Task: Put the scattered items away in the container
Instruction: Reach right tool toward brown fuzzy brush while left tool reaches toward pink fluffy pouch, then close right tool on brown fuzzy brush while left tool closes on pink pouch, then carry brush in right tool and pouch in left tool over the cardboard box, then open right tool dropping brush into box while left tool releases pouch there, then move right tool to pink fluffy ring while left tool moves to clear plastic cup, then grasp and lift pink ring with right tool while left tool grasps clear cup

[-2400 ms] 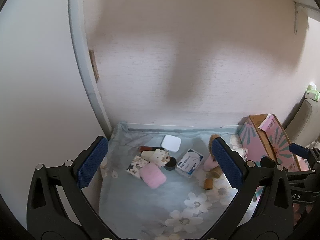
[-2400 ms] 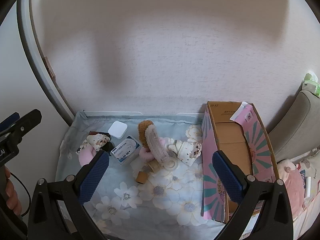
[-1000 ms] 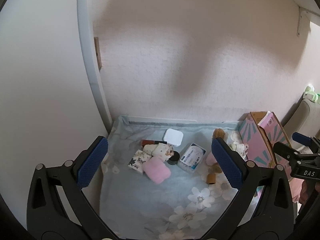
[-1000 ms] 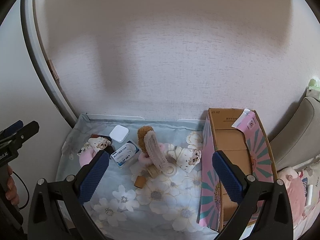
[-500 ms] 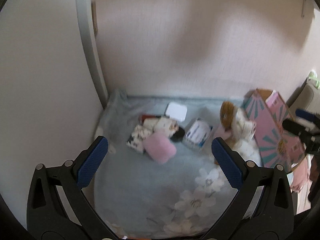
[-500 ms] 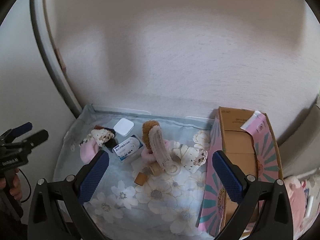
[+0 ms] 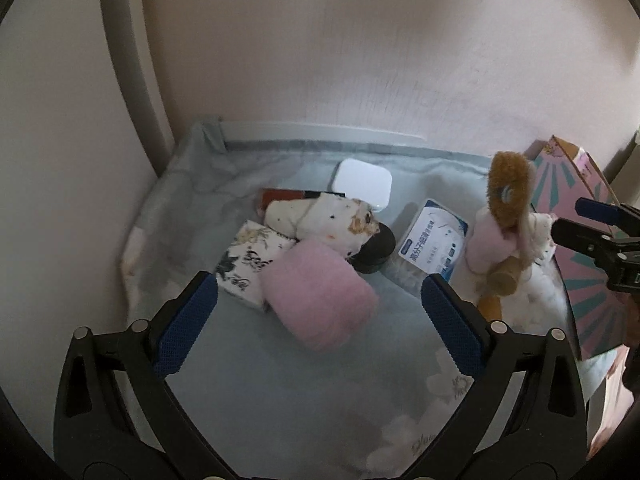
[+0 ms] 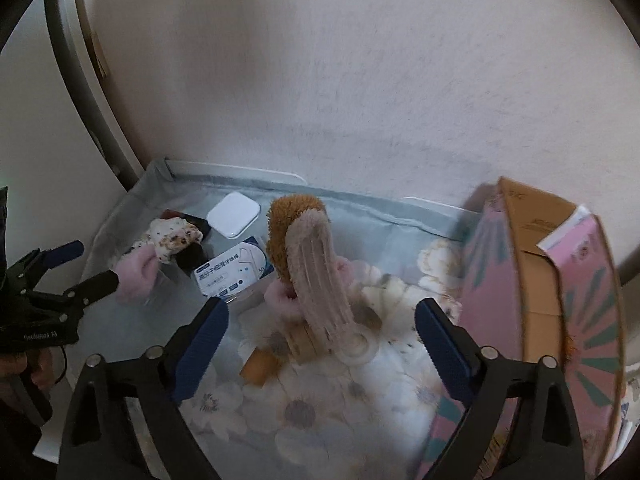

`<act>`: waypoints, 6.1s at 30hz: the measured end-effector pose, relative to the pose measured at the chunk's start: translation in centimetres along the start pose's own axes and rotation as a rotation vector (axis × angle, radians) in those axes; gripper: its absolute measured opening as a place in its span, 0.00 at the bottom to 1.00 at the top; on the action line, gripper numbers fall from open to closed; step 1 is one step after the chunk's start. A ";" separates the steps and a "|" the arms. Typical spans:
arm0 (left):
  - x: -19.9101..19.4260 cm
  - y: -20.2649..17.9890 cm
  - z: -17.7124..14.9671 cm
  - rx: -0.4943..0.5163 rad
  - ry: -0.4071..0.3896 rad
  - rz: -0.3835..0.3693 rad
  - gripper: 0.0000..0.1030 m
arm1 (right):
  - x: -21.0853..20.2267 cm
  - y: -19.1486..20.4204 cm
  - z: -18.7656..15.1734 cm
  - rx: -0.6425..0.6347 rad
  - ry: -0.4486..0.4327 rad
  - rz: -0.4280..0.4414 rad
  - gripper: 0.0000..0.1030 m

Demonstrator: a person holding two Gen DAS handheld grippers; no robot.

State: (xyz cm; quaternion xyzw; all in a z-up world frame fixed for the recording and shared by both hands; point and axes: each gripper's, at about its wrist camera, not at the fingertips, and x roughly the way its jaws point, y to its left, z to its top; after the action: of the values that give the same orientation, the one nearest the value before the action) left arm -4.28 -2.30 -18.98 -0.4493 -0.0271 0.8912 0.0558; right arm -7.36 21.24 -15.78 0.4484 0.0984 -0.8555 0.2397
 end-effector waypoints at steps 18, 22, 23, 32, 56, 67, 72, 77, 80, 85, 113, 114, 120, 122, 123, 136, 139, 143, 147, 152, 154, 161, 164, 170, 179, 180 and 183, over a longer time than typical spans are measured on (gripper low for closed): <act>3.4 0.6 -0.4 -0.037 0.050 0.017 0.46 | 5.9 -0.4 3.4 -0.078 -0.013 0.127 0.58; 2.9 0.8 -0.4 -0.054 0.043 0.012 0.42 | 7.0 -0.2 3.5 -0.081 0.022 0.139 0.36; 2.6 0.9 -0.4 -0.055 0.041 0.011 0.41 | 6.9 -0.2 3.4 -0.083 0.017 0.143 0.36; -1.0 0.7 1.6 -0.030 -0.010 -0.028 0.41 | 3.7 -0.3 4.5 -0.065 -0.031 0.150 0.35; -9.1 -13.6 10.1 0.285 -0.125 -0.283 0.41 | -14.5 -9.1 2.0 0.197 -0.106 -0.065 0.35; -5.8 -25.4 10.2 0.289 -0.060 -0.326 0.41 | -13.1 -14.0 -3.3 0.201 0.001 -0.014 0.35; -2.8 -30.9 9.3 0.316 -0.022 -0.319 0.41 | -11.1 -15.5 -5.8 0.186 0.064 0.030 0.35; -0.4 -33.9 8.7 0.343 0.014 -0.302 0.41 | -10.6 -16.8 -6.7 0.172 0.074 0.066 0.35; 0.9 -35.3 8.5 0.346 0.041 -0.289 0.41 | -9.9 -17.7 -7.0 0.154 0.087 0.070 0.35; 1.7 -36.3 8.4 0.345 0.066 -0.271 0.41 | -9.0 -18.8 -7.2 0.143 0.107 0.108 0.35; -4.4 -29.6 9.2 0.266 0.002 -0.254 1.00 | -13.8 -16.3 -6.1 0.039 -0.033 -0.103 0.85; -4.9 -28.8 9.4 0.264 -0.001 -0.251 1.00 | -13.8 -16.1 -5.8 0.039 -0.027 -0.115 0.85; -9.3 -22.7 10.9 0.250 -0.074 -0.214 1.00 | -15.8 -14.3 -3.6 0.073 -0.080 -0.060 0.85; -10.8 -19.8 11.3 0.236 -0.108 -0.180 1.00 | -16.4 -13.0 -2.5 0.032 -0.113 -0.052 0.85; -11.3 -18.7 11.4 0.228 -0.117 -0.170 1.00 | -16.6 -12.1 -1.9 0.005 -0.125 -0.045 0.85; -12.9 -2.3 8.3 0.067 -0.112 -0.018 1.00 | -11.2 -1.4 2.7 -0.138 -0.047 0.146 0.85; -11.6 -0.4 6.1 0.066 -0.077 -0.054 1.00 | -8.9 0.3 2.7 -0.145 0.006 0.160 0.85; -9.3 -0.2 3.4 0.120 -0.053 -0.094 1.00 | -5.0 1.9 2.8 -0.161 0.095 0.150 0.85; -5.5 -0.7 1.3 0.174 -0.010 -0.120 0.99 | -1.7 1.7 2.6 -0.180 0.155 0.166 0.85; -0.3 -1.1 -0.9 0.200 0.044 -0.153 0.87 | 3.7 1.8 2.1 -0.213 0.215 0.141 0.85; 1.5 -1.1 -1.5 0.207 0.075 -0.150 0.80 | 5.5 1.6 1.7 -0.216 0.225 0.127 0.85; 3.9 -1.5 -1.6 0.262 0.077 -0.146 0.64 | 8.8 1.4 1.0 -0.241 0.254 0.124 0.85; 4.9 -1.9 -1.5 0.286 0.093 -0.138 0.54 | 9.6 1.7 1.2 -0.260 0.254 0.127 0.85; 6.1 -2.1 -1.6 0.319 0.111 -0.105 0.26 | 11.0 2.2 1.3 -0.312 0.250 0.115 0.79; 5.1 -1.0 -1.0 0.287 0.085 -0.100 0.26 | 11.0 1.0 2.0 -0.271 0.251 0.174 0.36; 4.9 -0.9 -0.9 0.284 0.081 -0.098 0.26 | 10.9 1.0 2.1 -0.275 0.252 0.176 0.35; 4.3 -0.8 -0.7 0.272 0.077 -0.098 0.26 | 10.7 1.0 2.2 -0.281 0.253 0.177 0.30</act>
State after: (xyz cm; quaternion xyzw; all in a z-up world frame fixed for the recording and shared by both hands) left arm -6.23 -1.01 -22.76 -0.4695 0.0744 0.8650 0.1605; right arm -13.63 16.04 -23.14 0.5211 0.2061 -0.7458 0.3601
